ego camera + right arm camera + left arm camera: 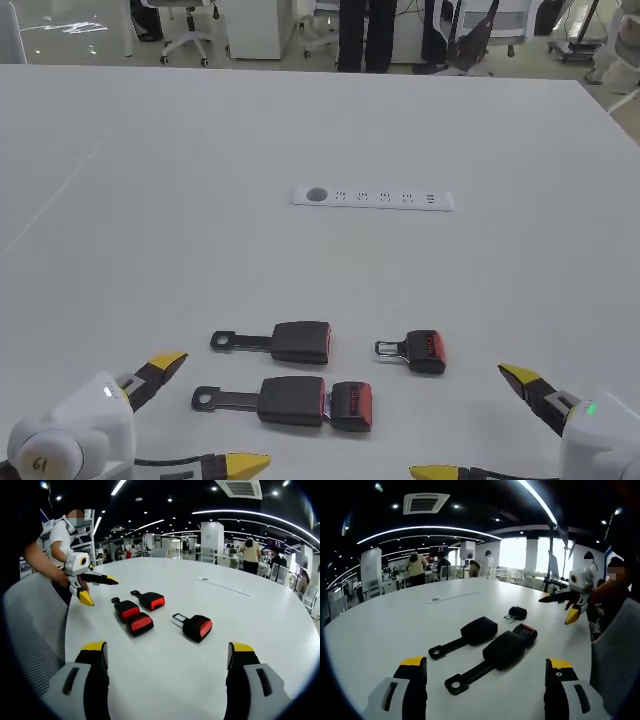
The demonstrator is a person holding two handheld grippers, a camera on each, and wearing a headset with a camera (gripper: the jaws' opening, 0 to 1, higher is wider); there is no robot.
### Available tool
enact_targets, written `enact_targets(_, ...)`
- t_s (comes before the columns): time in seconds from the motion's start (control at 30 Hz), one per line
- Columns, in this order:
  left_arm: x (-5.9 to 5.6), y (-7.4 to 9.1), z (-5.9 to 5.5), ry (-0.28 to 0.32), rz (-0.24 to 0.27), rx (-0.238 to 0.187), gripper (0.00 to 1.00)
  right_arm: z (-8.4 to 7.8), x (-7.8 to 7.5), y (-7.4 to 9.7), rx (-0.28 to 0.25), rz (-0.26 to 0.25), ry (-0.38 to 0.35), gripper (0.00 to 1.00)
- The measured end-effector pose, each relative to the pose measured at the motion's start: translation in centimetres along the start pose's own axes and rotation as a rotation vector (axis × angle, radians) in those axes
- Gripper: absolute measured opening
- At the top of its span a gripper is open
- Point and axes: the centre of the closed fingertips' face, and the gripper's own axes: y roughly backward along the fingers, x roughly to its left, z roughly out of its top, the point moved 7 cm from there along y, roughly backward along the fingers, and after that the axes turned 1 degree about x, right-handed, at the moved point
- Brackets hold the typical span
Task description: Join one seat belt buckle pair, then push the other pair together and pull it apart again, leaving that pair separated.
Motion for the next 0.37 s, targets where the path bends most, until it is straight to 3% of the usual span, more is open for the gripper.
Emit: enact_targets(0.37, -0.27, 0.0, 0.29, -0.004, 0.001, 0.001, 1.0, -0.01, 0.26, 0.04, 0.012, 0.0, 0.007, 1.0)
